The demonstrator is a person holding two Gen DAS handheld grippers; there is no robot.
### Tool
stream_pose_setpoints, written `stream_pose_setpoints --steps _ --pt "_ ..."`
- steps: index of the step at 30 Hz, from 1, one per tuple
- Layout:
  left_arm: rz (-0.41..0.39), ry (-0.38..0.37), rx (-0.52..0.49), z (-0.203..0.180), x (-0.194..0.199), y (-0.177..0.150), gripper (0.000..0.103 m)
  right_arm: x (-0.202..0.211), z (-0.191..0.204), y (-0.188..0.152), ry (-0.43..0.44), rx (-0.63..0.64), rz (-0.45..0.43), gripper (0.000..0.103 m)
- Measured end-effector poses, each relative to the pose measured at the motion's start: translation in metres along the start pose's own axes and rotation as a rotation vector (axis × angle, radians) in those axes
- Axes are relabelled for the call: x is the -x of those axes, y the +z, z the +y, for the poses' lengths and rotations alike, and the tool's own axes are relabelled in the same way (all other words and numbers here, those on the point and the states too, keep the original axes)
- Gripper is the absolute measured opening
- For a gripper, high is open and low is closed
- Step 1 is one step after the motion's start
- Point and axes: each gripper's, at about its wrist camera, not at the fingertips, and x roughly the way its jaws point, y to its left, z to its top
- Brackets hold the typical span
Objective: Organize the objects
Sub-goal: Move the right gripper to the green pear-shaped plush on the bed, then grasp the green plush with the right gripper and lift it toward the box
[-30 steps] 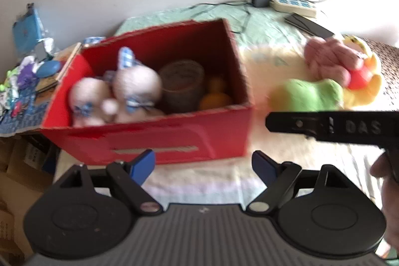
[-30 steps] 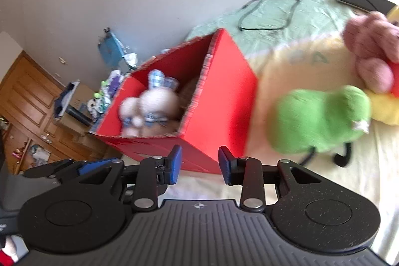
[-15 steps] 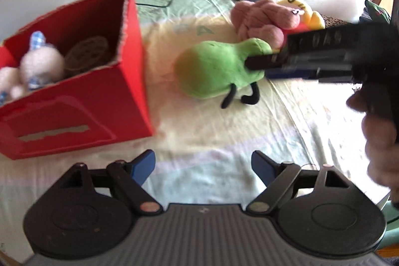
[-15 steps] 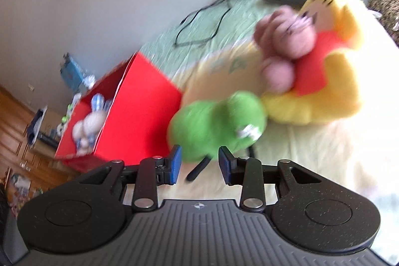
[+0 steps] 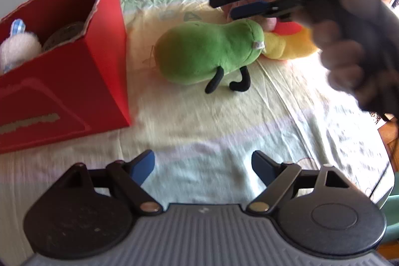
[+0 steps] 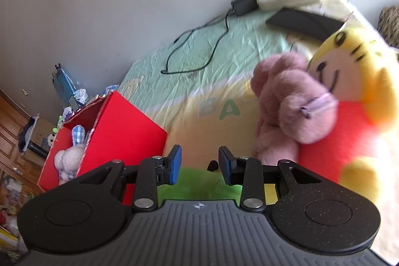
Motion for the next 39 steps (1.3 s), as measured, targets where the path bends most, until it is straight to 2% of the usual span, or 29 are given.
stream_pose_setpoints --steps 3,8,11,15,21,24,28,30,32,34,37,39 --pt "-0.001 -0.013 0.019 0.006 0.003 -0.003 0.085 -0.018 -0.006 0.005 0.036 -0.033 0.052 0.034" --pt "-0.019 -0.049 0.068 0.017 0.013 -0.001 0.085 -0.026 0.004 -0.005 0.047 0.028 0.14 0.035" --pt "-0.029 -0.09 0.094 0.02 0.018 0.002 0.085 -0.013 0.003 -0.011 0.094 0.008 0.169 0.034" --pt "-0.029 -0.175 0.12 0.02 0.025 0.006 0.085 0.007 0.008 -0.022 0.088 0.034 0.175 0.034" --pt "-0.031 -0.259 0.099 0.007 0.025 0.012 0.086 0.034 0.016 -0.038 0.118 0.063 0.199 0.034" --pt "-0.015 -0.274 0.09 0.004 0.018 0.011 0.086 0.039 0.016 -0.046 0.196 -0.003 0.252 0.034" --pt "0.028 -0.277 0.105 0.01 0.006 0.006 0.086 0.043 0.017 -0.058 0.257 -0.082 0.297 0.033" --pt "0.045 -0.281 0.128 0.015 0.003 0.002 0.086 0.04 0.014 -0.067 0.308 -0.159 0.355 0.028" --pt "0.062 -0.292 0.163 0.021 -0.001 -0.002 0.086 0.036 0.016 -0.076 0.33 -0.185 0.415 0.029" --pt "0.066 -0.286 0.187 0.025 -0.006 -0.005 0.086 0.04 0.02 -0.076 0.336 -0.147 0.405 0.029" --pt "0.077 -0.274 0.221 0.032 -0.011 -0.009 0.086 0.05 0.017 -0.061 0.339 -0.122 0.324 0.029" --pt "0.089 -0.284 0.248 0.037 -0.013 -0.01 0.085 0.048 0.009 -0.05 0.308 -0.123 0.278 0.03"
